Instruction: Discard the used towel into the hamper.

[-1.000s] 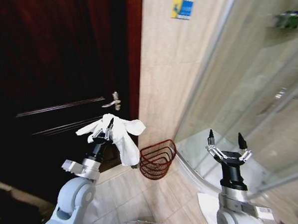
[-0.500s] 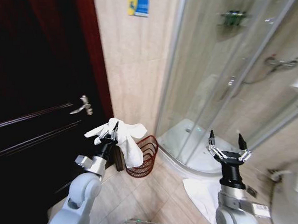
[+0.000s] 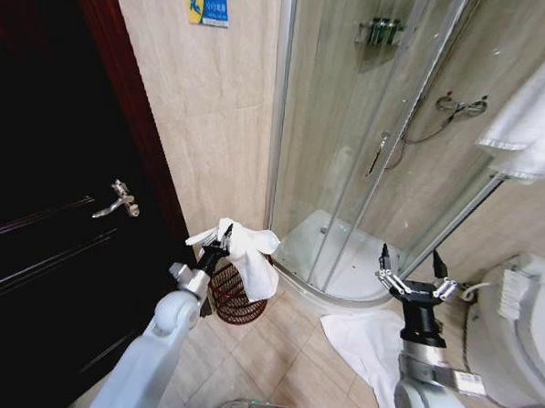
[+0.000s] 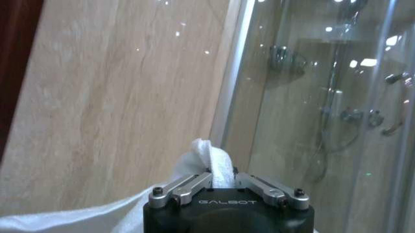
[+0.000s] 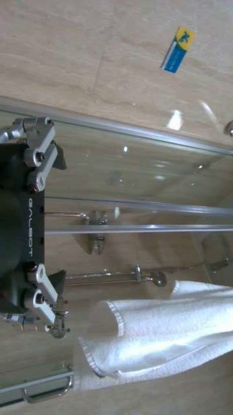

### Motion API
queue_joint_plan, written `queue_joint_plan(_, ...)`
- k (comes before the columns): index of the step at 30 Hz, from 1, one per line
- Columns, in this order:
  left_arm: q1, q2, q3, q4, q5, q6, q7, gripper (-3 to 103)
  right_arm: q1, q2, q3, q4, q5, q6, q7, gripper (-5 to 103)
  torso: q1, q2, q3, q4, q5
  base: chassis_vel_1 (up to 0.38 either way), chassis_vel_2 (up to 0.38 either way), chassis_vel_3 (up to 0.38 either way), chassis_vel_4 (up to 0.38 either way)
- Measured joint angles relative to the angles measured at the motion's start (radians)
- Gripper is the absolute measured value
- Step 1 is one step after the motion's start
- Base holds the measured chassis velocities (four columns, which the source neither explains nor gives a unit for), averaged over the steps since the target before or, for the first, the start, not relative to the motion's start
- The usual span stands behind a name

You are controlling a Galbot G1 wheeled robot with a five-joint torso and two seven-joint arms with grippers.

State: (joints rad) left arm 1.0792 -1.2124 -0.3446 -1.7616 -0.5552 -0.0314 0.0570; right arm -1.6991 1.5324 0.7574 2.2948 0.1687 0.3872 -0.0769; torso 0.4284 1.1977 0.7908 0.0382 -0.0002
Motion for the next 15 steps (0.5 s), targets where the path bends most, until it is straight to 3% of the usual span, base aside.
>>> queue_joint_plan(7,-0.168,0.009,0.054,0.246,0.001,-0.064,0.058,0,-0.017,-0.004,0.009,-0.005,-0.002,0.051,-0.053,100,0.0,0.0,0.0,-0.0003,0.0,0.0,0.0,0.0,0.0)
queue_joint_plan(15,-0.244,-0.021,0.123,0.41,0.023,-0.079,0.066,0,-0.02,-0.004,0.02,-0.016,0.012,0.059,-0.065,100,0.0,0.0,0.0,0.0,0.0001,0.0,0.0,0.0,0.0)
